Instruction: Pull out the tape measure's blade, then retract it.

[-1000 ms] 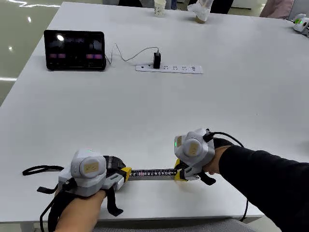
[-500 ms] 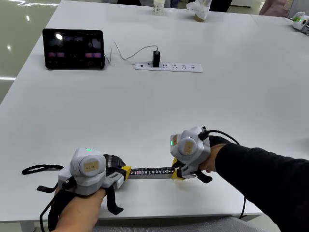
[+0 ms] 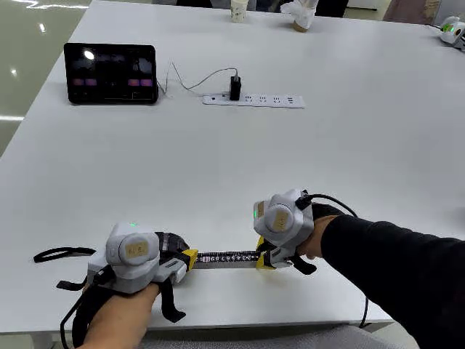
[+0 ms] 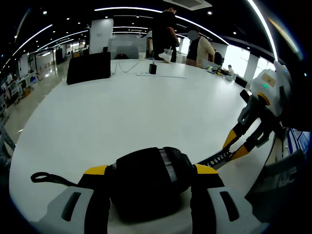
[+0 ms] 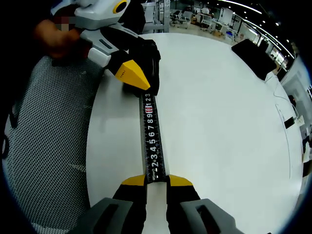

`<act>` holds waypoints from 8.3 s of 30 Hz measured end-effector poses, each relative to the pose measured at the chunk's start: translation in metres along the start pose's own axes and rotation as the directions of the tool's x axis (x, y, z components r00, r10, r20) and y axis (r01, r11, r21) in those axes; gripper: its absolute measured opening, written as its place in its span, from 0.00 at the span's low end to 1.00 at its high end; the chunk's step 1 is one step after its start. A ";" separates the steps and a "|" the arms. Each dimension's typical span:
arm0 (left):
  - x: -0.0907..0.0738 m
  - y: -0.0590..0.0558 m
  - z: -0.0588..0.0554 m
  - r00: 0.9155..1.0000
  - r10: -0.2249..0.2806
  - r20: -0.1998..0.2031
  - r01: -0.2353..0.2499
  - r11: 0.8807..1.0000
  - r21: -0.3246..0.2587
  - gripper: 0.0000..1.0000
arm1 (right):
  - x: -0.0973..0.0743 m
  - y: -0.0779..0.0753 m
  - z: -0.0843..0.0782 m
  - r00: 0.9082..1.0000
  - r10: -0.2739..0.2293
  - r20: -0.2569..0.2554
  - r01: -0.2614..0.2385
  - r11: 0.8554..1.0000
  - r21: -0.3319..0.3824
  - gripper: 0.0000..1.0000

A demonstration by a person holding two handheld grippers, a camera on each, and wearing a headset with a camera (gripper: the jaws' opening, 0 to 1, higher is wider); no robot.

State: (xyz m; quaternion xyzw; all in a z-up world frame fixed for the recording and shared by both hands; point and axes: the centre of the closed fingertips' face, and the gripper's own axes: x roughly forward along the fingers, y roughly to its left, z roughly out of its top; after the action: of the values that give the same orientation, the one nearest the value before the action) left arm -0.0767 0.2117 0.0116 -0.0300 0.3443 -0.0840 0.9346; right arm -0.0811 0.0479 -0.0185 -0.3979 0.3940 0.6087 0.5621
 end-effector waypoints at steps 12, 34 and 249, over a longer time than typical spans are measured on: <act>-0.001 0.000 0.000 1.000 0.000 0.001 0.000 1.000 0.000 0.62 | 0.001 0.001 0.004 1.000 -0.002 0.013 0.002 1.000 -0.001 0.11; 0.000 0.000 0.000 1.000 0.000 0.000 0.000 1.000 0.001 0.62 | 0.004 0.001 0.011 1.000 -0.003 0.010 0.003 1.000 0.000 0.11; -0.002 0.001 0.001 0.999 -0.036 0.013 0.037 0.998 -0.041 0.61 | 0.041 0.011 0.108 0.978 0.047 0.204 -0.044 0.999 -0.021 0.12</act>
State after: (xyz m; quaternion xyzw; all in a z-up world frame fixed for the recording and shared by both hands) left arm -0.0774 0.2128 0.0131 -0.0562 0.3396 -0.0936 0.9342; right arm -0.0982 0.1625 -0.0162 -0.3286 0.3382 0.6623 0.5823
